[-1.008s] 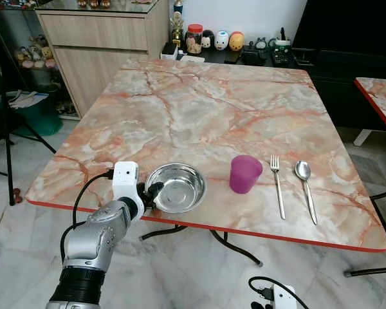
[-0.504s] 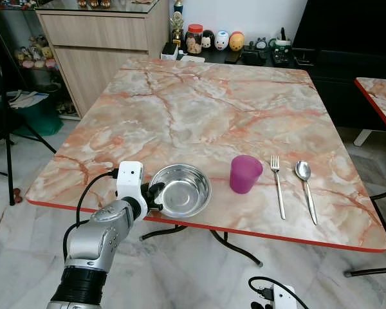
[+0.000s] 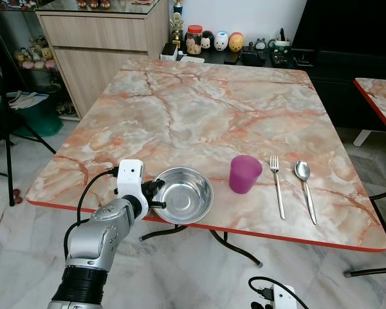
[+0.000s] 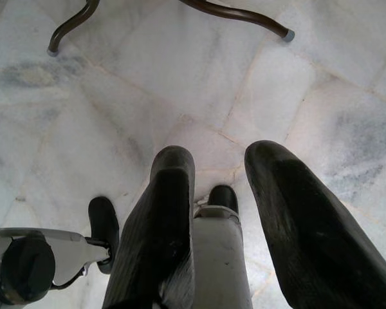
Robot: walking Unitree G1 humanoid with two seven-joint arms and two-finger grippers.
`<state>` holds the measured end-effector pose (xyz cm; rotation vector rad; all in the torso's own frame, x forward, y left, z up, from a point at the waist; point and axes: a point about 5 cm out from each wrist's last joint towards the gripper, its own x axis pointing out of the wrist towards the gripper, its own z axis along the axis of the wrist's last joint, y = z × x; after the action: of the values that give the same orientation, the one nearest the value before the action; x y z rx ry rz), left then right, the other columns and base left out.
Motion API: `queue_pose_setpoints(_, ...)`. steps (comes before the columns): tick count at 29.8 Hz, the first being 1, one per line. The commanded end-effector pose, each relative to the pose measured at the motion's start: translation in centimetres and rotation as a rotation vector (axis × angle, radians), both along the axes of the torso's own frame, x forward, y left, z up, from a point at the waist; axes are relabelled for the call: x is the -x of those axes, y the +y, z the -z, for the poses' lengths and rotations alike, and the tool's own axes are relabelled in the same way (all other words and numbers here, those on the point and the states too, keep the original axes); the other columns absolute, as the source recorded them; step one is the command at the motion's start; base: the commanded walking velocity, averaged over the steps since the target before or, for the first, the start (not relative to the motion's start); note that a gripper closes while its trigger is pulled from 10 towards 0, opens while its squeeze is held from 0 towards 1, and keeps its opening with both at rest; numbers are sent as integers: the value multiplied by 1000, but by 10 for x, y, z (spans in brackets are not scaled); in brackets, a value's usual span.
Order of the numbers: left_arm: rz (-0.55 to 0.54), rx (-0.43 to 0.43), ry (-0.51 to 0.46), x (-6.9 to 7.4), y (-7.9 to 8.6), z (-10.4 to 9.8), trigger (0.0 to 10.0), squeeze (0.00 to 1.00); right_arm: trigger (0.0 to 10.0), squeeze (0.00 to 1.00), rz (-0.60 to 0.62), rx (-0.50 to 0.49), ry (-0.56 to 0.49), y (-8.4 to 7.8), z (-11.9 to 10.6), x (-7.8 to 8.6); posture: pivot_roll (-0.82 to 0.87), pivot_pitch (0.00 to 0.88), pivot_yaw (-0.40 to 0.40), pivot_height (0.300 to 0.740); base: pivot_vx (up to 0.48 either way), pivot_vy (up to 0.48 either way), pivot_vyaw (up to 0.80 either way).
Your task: Setting the table
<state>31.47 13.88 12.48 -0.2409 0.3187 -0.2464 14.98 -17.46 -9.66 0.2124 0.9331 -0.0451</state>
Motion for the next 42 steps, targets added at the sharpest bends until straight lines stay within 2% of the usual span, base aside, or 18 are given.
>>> queue_pose_setpoints(1,-90,28,-33,-3,10,-1,0,0,10000,0,8,1,11,-1,1,2,93,0,-38,740,0,0,0)
queue_pose_setpoints(3,-164,169,-121,-6,13,-12,0,0,10000,0,8,2,12,-2,1,2,92,0,-39,740,0,0,0)
queue_pose_setpoints(6,-200,344,-174,-7,12,-22,0,0,10000,0,9,3,13,-1,1,3,90,0,-38,740,0,0,0)
queue_pose_setpoints(8,-182,425,-185,-7,9,-25,0,0,10000,0,8,3,16,-1,2,4,91,0,-36,740,0,0,0)
queue_pose_setpoints(9,-177,436,-191,-7,8,-26,0,0,10000,0,7,4,17,-1,2,5,91,0,-36,740,0,0,0)
queue_pose_setpoints(10,-187,488,-203,-7,7,-28,10000,0,10000,0,6,4,20,-1,2,5,95,0,-37,740,0,0,0)
queue_pose_setpoints(11,-199,566,-217,-8,7,-31,10000,0,10000,0,6,4,24,-1,3,7,98,0,-41,740,0,0,0)
queue_pose_setpoints(15,-235,695,-275,-12,5,-40,10000,0,10000,0,10,6,30,-1,3,9,100,0,-45,740,0,0,0)
queue_pose_setpoints(16,-232,739,-307,-14,4,-48,10000,0,10000,0,11,8,29,-1,3,9,99,0,-45,740,0,0,0)
queue_pose_setpoints(21,-172,816,-405,-18,-3,-76,10000,0,10000,0,39,11,13,-2,2,5,77,0,-39,740,0,0,0)
queue_pose_setpoints(23,-166,792,-447,-18,-7,-82,10000,0,10000,0,40,12,6,-4,1,4,76,0,-45,740,0,0,0)
queue_pose_setpoints(29,-172,769,-479,-18,-7,-87,10000,0,10000,0,49,16,2,-5,1,3,77,0,-47,740,0,-347,0)
queue_pose_setpoints(32,-152,726,-487,-19,-8,-89,10000,0,10000,0,58,15,-3,-5,0,2,78,0,-44,740,0,-454,0)
queue_pose_setpoints(42,-158,692,-484,-18,-7,-88,10000,0,10000,0,61,9,-1,-3,1,3,75,0,-39,740,0,-454,0)
